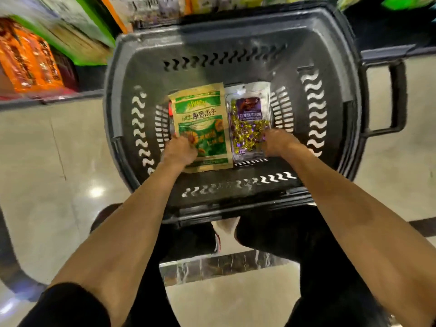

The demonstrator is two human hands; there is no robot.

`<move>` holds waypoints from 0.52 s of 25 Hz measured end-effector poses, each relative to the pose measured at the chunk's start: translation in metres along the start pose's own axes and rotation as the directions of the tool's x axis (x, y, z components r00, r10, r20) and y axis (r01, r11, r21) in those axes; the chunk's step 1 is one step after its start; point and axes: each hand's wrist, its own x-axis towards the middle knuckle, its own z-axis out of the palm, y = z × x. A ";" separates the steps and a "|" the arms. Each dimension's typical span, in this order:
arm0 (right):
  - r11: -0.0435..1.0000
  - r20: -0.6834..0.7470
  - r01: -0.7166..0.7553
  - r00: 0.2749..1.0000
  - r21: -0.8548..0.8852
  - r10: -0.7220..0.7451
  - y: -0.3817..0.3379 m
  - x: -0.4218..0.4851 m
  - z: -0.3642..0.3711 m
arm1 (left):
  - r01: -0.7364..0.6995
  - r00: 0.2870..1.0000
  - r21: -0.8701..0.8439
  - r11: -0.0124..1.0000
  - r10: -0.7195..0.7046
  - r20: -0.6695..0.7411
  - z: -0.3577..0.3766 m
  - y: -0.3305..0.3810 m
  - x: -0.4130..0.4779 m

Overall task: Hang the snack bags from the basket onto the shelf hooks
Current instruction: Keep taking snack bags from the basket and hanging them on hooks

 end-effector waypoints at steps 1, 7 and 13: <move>0.999 -0.012 -0.047 0.999 0.022 0.047 0.004 0.022 0.007 | 0.045 0.999 -0.126 0.991 -0.045 -0.003 0.009 -0.004 0.022; 0.912 -0.051 -0.224 0.965 0.344 0.256 0.016 0.089 0.022 | 0.174 0.982 -0.527 0.832 -0.183 0.036 0.041 -0.023 0.079; 0.782 -0.153 -0.175 0.933 0.598 0.326 0.031 0.091 0.034 | 0.245 0.948 -0.661 0.710 -0.319 0.010 0.050 -0.035 0.090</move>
